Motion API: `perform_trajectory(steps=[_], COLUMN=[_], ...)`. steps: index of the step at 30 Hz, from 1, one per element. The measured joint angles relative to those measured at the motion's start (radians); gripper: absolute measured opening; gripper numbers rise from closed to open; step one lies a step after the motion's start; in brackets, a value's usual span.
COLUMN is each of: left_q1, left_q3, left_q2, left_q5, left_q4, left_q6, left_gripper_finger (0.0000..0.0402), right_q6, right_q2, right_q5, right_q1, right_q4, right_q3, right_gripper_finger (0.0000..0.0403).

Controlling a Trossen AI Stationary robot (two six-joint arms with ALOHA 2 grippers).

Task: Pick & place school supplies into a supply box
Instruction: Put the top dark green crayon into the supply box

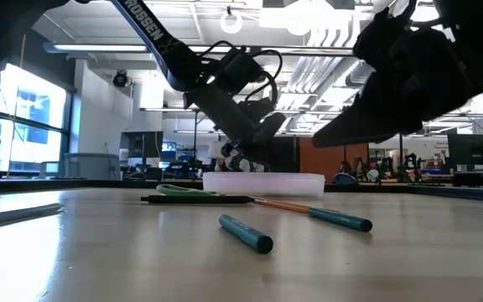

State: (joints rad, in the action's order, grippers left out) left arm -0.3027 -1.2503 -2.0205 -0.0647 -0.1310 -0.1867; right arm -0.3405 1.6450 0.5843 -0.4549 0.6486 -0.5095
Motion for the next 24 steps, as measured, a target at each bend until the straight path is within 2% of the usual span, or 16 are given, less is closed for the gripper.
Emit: perform_trajectory(steps=[4,9,14,18,21,24], left_q1=[0.002,0.002,-0.006,-0.008,-0.006,-0.005], left_q3=[0.000,0.000,0.000,0.001,0.001,0.001], left_q2=[0.000,-0.013,-0.022,-0.024,-0.024,-0.024], left_q5=[0.004,0.003,0.028,0.021,0.021,0.006], left_q4=[0.000,-0.003,0.012,0.017,0.021,0.015], left_q6=[0.017,0.012,-0.027,-0.020,-0.002,0.000], left_gripper_finger=[0.0076,0.0076,0.0076,0.0078,0.0094,0.0127], right_q6=[0.034,0.029,0.025,0.026,0.026,0.026], right_q2=[0.045,0.053,0.053,0.053,0.053,0.053], right_q5=[-0.027,0.028,-0.037,-0.040,-0.041,-0.041], right_q1=[0.011,0.039,0.068,0.071,0.071,0.071], right_q4=[0.050,0.054,0.059,0.059,0.059,0.059], right_q3=[0.000,0.000,0.000,0.000,0.000,0.000], right_gripper_finger=[0.0087,0.0087,0.0087,0.0087,0.0087,0.0087])
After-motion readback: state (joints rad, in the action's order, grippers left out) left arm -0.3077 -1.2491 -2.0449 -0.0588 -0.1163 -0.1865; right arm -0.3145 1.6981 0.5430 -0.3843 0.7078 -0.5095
